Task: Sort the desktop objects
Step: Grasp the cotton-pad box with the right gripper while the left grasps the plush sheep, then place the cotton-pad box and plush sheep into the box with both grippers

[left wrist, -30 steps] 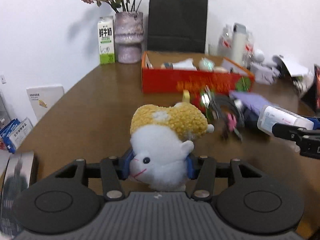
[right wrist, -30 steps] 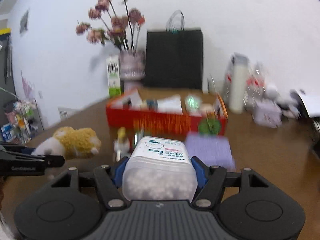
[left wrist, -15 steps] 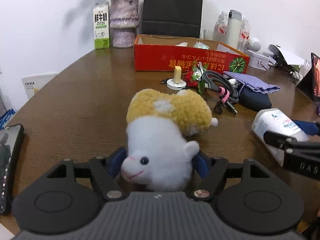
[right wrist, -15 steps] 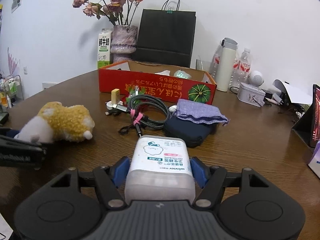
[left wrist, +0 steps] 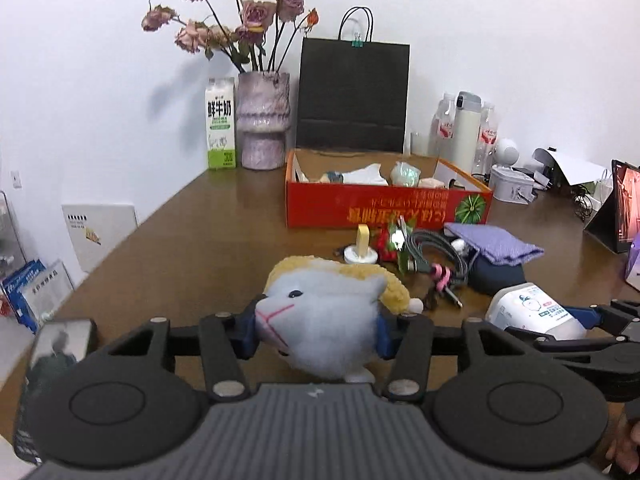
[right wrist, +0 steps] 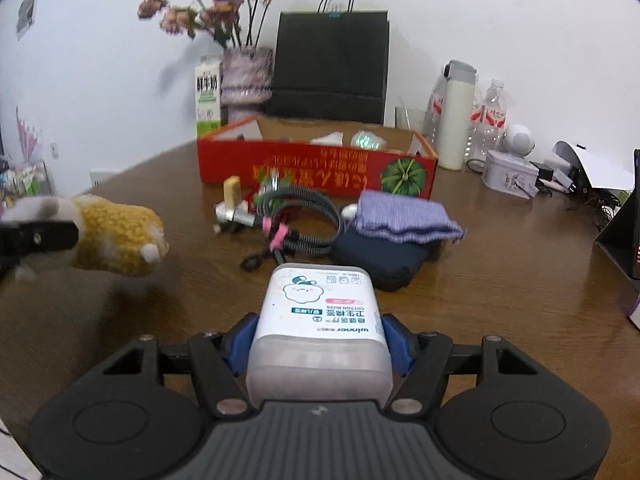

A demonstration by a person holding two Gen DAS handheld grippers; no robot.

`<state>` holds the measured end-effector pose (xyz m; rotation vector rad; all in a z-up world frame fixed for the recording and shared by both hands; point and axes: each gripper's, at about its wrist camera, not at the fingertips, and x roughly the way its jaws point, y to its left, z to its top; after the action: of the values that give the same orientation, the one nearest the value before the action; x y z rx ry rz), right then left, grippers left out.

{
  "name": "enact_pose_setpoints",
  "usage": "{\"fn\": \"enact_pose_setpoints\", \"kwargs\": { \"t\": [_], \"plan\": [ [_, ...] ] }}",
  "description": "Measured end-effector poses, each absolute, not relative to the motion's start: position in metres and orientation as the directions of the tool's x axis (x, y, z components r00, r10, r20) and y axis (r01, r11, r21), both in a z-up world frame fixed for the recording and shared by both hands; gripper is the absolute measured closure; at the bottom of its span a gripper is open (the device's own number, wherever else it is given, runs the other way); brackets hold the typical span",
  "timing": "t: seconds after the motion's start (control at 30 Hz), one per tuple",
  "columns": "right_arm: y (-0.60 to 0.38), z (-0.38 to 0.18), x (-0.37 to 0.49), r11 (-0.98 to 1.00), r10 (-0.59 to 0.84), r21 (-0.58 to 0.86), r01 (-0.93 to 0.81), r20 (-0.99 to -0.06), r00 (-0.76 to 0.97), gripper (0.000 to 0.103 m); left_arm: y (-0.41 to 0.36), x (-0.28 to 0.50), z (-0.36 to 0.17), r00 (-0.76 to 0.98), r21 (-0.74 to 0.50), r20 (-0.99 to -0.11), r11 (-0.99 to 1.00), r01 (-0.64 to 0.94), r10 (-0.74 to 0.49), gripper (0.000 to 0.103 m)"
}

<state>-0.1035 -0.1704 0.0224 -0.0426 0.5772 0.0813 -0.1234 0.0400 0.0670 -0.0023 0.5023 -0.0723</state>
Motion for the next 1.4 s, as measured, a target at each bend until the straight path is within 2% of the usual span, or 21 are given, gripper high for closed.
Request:
{"fn": "enact_pose_setpoints", "kwargs": {
  "t": [0.13,0.27,0.4,0.47,0.6,0.67,0.73,0.77,0.93,1.07,1.13,1.2,1.3,1.4],
  "plan": [
    [-0.173,0.035,-0.103,0.996,0.066,-0.014,-0.085,-0.513,0.856,0.039,0.045,-0.120,0.079,0.836,-0.057,-0.537,0.994,0.098,-0.113,0.049],
    [-0.177,0.042,-0.104,0.997,0.074,0.003,-0.083,-0.493,0.867,0.039,0.043,-0.130,0.087,0.865,0.002,-0.496,0.996,0.093,-0.080,0.049],
    [-0.178,0.045,-0.105,0.997,0.075,0.006,-0.083,-0.490,0.868,0.039,0.035,-0.128,0.074,0.884,0.049,-0.454,0.988,0.144,-0.107,0.048],
    [-0.178,0.042,-0.105,0.996,0.078,0.005,-0.087,-0.496,0.865,0.039,0.029,-0.124,0.064,0.892,0.126,-0.451,0.986,0.106,-0.038,0.050],
    [-0.179,0.037,-0.107,0.996,0.080,0.018,-0.082,-0.502,0.861,0.039,0.031,-0.113,0.054,0.901,0.116,-0.430,0.986,0.119,-0.058,0.049],
    [-0.179,0.035,-0.104,0.997,0.081,0.025,-0.079,-0.507,0.858,0.039,0.032,-0.094,0.042,0.873,0.105,-0.487,0.990,0.094,-0.032,0.051],
    [-0.179,0.032,-0.100,0.996,0.087,0.035,-0.081,-0.514,0.853,0.039,0.040,-0.076,0.033,0.822,0.004,-0.566,0.996,0.090,-0.071,0.054],
    [-0.179,0.032,-0.100,0.996,0.090,0.039,-0.082,-0.514,0.853,0.039,0.043,-0.073,0.033,0.815,-0.019,-0.573,0.996,0.084,-0.080,0.056],
    [-0.192,0.062,-0.093,0.991,0.130,0.090,-0.100,-0.456,0.880,0.039,0.046,-0.048,0.093,0.864,-0.065,-0.480,0.988,0.141,-0.155,0.057],
    [-0.207,0.114,-0.044,0.988,0.145,0.097,-0.117,-0.373,0.916,0.039,0.031,0.032,0.156,0.866,-0.057,-0.461,0.980,0.192,-0.196,0.057],
    [-0.214,0.141,0.001,0.990,0.132,0.088,-0.108,-0.340,0.931,0.039,0.012,0.093,0.174,0.841,-0.028,-0.507,0.979,0.203,-0.188,0.056],
    [-0.219,0.158,0.053,0.988,0.141,0.112,-0.107,-0.359,0.923,0.039,-0.006,0.160,0.174,0.781,0.004,-0.602,0.977,0.212,-0.167,0.056],
    [-0.215,0.156,0.135,0.990,0.133,0.108,-0.094,-0.444,0.886,0.039,-0.022,0.249,0.135,0.676,0.061,-0.735,0.987,0.152,-0.059,0.056],
    [-0.208,0.123,0.213,0.992,0.114,0.111,-0.061,-0.581,0.805,0.039,-0.024,0.309,0.080,0.556,0.055,-0.831,0.995,0.081,0.001,0.056]
  ]
}}
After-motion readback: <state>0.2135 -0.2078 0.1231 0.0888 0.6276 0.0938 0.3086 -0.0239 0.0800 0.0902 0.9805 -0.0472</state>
